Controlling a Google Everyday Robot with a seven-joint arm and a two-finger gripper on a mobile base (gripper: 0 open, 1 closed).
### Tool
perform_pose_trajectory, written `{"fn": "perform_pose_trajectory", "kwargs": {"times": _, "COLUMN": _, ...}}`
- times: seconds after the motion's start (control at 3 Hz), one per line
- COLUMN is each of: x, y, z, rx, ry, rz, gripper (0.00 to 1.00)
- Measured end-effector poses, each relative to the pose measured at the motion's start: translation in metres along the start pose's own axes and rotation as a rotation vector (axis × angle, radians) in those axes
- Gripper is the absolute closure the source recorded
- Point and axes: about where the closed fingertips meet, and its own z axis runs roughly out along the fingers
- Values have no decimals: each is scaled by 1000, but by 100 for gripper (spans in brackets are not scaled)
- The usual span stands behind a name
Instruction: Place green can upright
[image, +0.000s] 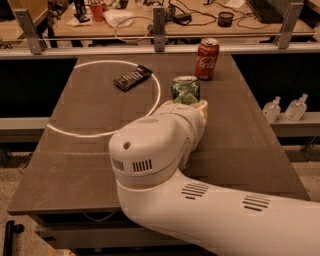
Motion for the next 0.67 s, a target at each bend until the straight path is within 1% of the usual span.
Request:
{"fn": "perform_pose_trajectory", "kwargs": {"times": 0.33, "x": -4, "y": -1, "z": 1, "rx": -20, "ry": 40, "rz": 3, "gripper": 100}}
{"fn": "perform_pose_trajectory", "kwargs": {"times": 0.67, "x": -18, "y": -15, "z": 0, "rx": -45, "ry": 156, "rz": -18, "gripper": 100}}
